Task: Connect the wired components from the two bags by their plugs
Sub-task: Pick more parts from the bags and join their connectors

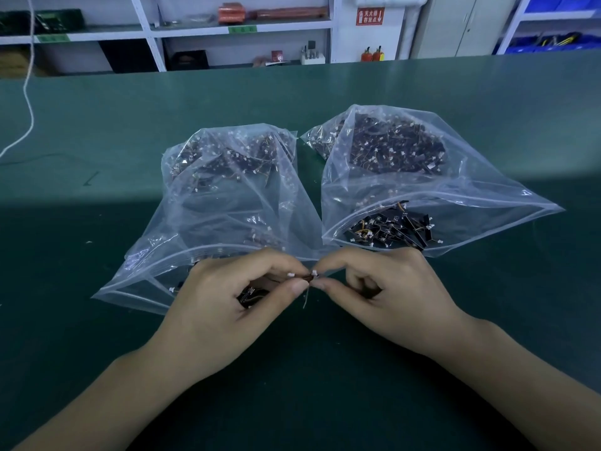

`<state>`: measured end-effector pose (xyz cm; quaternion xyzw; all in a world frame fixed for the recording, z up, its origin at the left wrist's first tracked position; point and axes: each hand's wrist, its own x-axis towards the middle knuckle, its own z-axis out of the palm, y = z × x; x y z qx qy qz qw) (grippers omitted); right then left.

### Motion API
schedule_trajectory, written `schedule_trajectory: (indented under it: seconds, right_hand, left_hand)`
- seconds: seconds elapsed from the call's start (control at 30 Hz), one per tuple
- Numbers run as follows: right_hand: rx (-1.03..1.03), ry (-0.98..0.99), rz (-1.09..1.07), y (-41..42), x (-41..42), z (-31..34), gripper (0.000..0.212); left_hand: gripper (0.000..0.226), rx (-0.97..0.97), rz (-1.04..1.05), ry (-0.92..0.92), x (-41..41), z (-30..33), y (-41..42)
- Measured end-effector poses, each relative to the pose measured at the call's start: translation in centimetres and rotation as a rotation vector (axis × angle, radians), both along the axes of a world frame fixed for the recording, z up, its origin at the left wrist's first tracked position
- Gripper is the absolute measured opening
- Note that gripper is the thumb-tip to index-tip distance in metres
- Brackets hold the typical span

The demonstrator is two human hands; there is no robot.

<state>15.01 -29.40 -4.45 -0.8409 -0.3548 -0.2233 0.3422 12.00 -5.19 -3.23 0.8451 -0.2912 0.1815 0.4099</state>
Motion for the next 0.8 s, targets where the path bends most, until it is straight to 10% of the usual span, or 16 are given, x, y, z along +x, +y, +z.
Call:
schedule_trajectory:
  seconds: [0.2, 0.8]
  right_hand:
    - [0.033, 0.058, 0.001, -0.03, -0.13, -0.02, 0.012]
    - [0.047, 0.102, -0.059, -0.01, -0.10, 0.17, 0.016]
  left_hand:
    - [0.045, 0.022, 0.010, 0.010, -0.13, 0.00, -0.17]
    - [0.016, -0.049, 0.140, -0.111, -0.07, 0.28, -0.07]
